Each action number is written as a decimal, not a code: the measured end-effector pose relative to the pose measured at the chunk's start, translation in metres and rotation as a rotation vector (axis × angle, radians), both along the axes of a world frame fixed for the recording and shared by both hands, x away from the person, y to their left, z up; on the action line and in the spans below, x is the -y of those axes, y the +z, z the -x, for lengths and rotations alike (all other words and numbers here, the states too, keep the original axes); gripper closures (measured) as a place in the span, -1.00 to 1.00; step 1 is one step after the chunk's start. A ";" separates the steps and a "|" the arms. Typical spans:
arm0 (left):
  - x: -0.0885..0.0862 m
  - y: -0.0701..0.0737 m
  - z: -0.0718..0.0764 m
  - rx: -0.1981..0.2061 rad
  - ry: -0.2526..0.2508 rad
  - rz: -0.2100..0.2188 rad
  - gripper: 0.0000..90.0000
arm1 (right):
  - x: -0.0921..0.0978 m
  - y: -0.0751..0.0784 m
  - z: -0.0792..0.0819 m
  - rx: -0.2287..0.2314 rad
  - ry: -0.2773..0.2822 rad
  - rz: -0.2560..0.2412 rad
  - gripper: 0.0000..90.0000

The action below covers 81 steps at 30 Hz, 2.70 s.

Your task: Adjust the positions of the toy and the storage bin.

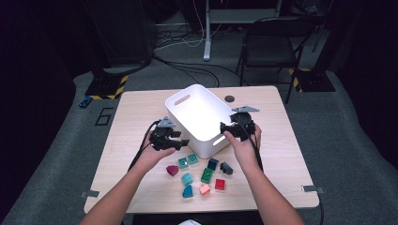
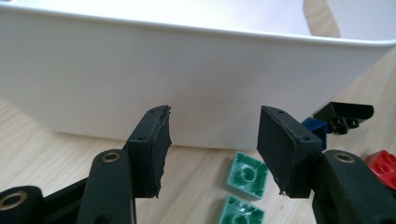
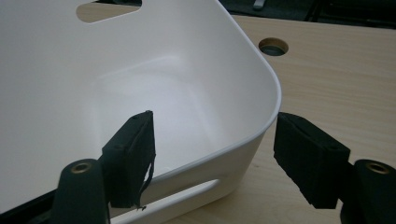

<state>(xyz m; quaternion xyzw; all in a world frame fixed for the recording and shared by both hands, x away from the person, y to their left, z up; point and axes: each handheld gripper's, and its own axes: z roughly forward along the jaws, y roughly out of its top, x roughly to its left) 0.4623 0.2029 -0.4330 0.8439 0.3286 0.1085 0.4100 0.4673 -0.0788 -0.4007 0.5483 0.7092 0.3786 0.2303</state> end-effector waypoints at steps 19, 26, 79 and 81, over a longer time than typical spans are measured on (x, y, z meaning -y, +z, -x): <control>0.036 -0.008 0.006 -0.033 -0.094 -0.011 -0.02 | 0.005 -0.002 -0.004 -0.043 -0.034 -0.025 -0.46; 0.051 -0.009 0.013 -0.039 -0.154 0.007 -0.01 | 0.007 -0.002 -0.006 -0.054 -0.040 -0.025 -0.50; -0.083 0.058 0.005 0.072 0.125 0.050 0.01 | 0.019 -0.006 -0.007 -0.031 0.161 0.060 0.36; -0.083 0.059 0.001 0.061 0.143 0.064 0.01 | 0.018 -0.006 -0.008 -0.027 0.169 0.067 0.38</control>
